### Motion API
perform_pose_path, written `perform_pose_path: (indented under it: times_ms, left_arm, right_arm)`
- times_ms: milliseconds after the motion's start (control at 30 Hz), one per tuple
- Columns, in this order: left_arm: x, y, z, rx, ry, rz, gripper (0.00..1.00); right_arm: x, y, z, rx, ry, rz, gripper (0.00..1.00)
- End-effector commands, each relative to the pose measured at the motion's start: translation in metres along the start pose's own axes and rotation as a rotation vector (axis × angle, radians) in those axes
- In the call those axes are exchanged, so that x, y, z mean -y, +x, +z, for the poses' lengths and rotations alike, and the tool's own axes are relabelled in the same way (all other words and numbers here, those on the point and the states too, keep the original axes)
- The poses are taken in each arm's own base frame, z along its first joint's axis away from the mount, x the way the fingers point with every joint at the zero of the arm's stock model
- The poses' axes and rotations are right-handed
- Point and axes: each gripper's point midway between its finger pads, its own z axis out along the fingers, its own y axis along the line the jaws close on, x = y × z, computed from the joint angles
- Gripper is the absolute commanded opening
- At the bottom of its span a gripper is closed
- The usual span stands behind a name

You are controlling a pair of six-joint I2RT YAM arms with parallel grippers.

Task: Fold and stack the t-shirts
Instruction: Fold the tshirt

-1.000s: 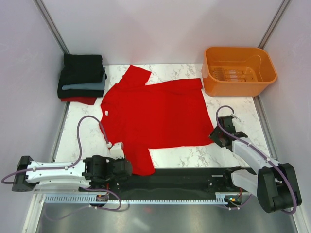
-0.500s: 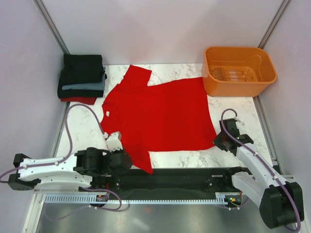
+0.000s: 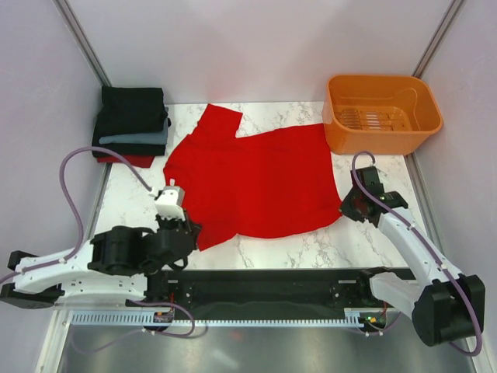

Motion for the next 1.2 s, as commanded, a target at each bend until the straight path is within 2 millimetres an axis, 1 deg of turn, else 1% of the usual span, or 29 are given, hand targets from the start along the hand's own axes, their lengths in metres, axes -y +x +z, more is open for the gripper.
perform_pose_path:
  times_ms: [0, 33, 67, 100, 133, 167, 200, 233, 267, 300, 333, 367, 400, 433, 533, 567, 600, 633, 700, 733, 767, 800, 833, 867, 900, 967, 1000, 1067, 1167]
  left_arm:
    - [0.018, -0.031, 0.015, 0.107, -0.027, 0.263, 0.02]
    - [0.015, -0.038, 0.026, 0.110, -0.074, 0.266, 0.02]
    - [0.011, -0.035, 0.040, 0.073, -0.126, 0.356, 0.02]
    - [0.009, -0.033, 0.049, 0.041, -0.139, 0.357, 0.02]
    - [0.000, -0.042, 0.061, 0.047, -0.193, 0.319, 0.02]
    - [-0.004, -0.044, 0.068, 0.037, -0.204, 0.332, 0.02]
    - [-0.014, -0.047, 0.077, 0.022, -0.223, 0.294, 0.02]
    - [-0.017, -0.051, 0.080, 0.027, -0.221, 0.275, 0.02]
    - [-0.016, -0.060, 0.083, 0.051, -0.208, 0.254, 0.02]
    - [-0.014, -0.063, 0.084, 0.050, -0.180, 0.234, 0.02]
    - [-0.026, -0.074, 0.088, 0.067, -0.209, 0.200, 0.02]
    - [-0.027, -0.082, 0.091, 0.085, -0.203, 0.198, 0.02]
    - [-0.025, -0.087, 0.094, 0.079, -0.188, 0.191, 0.02]
    - [-0.036, -0.095, 0.097, 0.084, -0.217, 0.184, 0.02]
    - [-0.043, -0.112, 0.111, 0.079, -0.231, 0.162, 0.02]
    - [-0.045, -0.116, 0.115, 0.076, -0.232, 0.166, 0.02]
    - [-0.042, -0.123, 0.117, 0.084, -0.221, 0.156, 0.02]
    - [-0.050, -0.126, 0.125, 0.072, -0.245, 0.150, 0.02]
    - [-0.051, -0.134, 0.133, 0.076, -0.241, 0.137, 0.02]
    - [-0.058, -0.136, 0.141, 0.062, -0.260, 0.137, 0.02]
    - [-0.061, -0.138, 0.145, 0.062, -0.266, 0.133, 0.02]
    - [-0.064, -0.145, 0.148, 0.070, -0.269, 0.125, 0.02]
    - [-0.067, -0.144, 0.158, 0.051, -0.280, 0.133, 0.02]
    - [-0.068, -0.152, 0.160, 0.059, -0.283, 0.126, 0.02]
    - [-0.070, -0.153, 0.165, 0.050, -0.286, 0.127, 0.02]
    - [-0.078, -0.158, 0.177, 0.038, -0.310, 0.135, 0.02]
    - [-0.082, -0.161, 0.180, 0.037, -0.322, 0.136, 0.02]
    - [-0.086, -0.169, 0.186, 0.041, -0.334, 0.150, 0.02]
    - [-0.095, -0.171, 0.201, 0.017, -0.354, 0.168, 0.02]
  right_arm:
    - [-0.013, -0.013, -0.005, 0.008, -0.032, -0.046, 0.00]
    - [-0.017, -0.014, -0.004, 0.009, -0.045, -0.049, 0.00]
    - [-0.019, -0.013, -0.002, 0.000, -0.049, -0.054, 0.00]
    - [-0.022, -0.014, -0.002, -0.001, -0.058, -0.061, 0.00]
    - [-0.025, -0.015, -0.001, -0.004, -0.068, -0.064, 0.00]
    - [-0.025, -0.015, 0.001, -0.012, -0.063, -0.068, 0.00]
    - [-0.028, -0.018, -0.001, -0.007, -0.069, -0.074, 0.00]
    - [-0.030, -0.020, -0.001, -0.005, -0.071, -0.076, 0.00]
    - [-0.031, -0.021, 0.000, -0.006, -0.070, -0.083, 0.00]
    - [-0.034, -0.025, -0.002, 0.002, -0.073, -0.085, 0.00]
    - [-0.035, -0.028, -0.003, 0.009, -0.073, -0.093, 0.00]
    - [-0.035, -0.031, -0.001, 0.012, -0.059, -0.100, 0.00]
    - [-0.040, -0.040, -0.003, 0.029, -0.066, -0.102, 0.00]
    - [-0.040, -0.042, -0.001, 0.025, -0.047, -0.116, 0.00]
    - [-0.050, -0.060, -0.002, 0.049, -0.049, -0.127, 0.00]
    - [-0.051, -0.061, 0.004, 0.035, -0.039, -0.136, 0.00]
    - [-0.057, -0.069, 0.003, 0.047, -0.045, -0.135, 0.00]
    - [-0.058, -0.069, 0.011, 0.031, -0.034, -0.144, 0.00]
    - [-0.067, -0.079, 0.013, 0.038, -0.041, -0.148, 0.00]
    - [-0.067, -0.079, 0.021, 0.021, -0.024, -0.153, 0.00]
    - [-0.071, -0.081, 0.024, 0.017, -0.026, -0.157, 0.00]
    - [-0.075, -0.087, 0.024, 0.026, -0.031, -0.158, 0.00]
    - [-0.075, -0.087, 0.031, 0.013, -0.018, -0.162, 0.00]
    - [-0.076, -0.088, 0.035, 0.009, -0.013, -0.165, 0.00]
    - [-0.080, -0.094, 0.035, 0.020, -0.021, -0.162, 0.00]
    - [-0.081, -0.093, 0.046, -0.002, -0.012, -0.167, 0.00]
    - [-0.084, -0.097, 0.048, 0.002, -0.015, -0.167, 0.00]
    - [-0.083, -0.096, 0.059, -0.016, 0.001, -0.172, 0.00]
    - [-0.084, -0.099, 0.071, -0.027, 0.014, -0.175, 0.00]
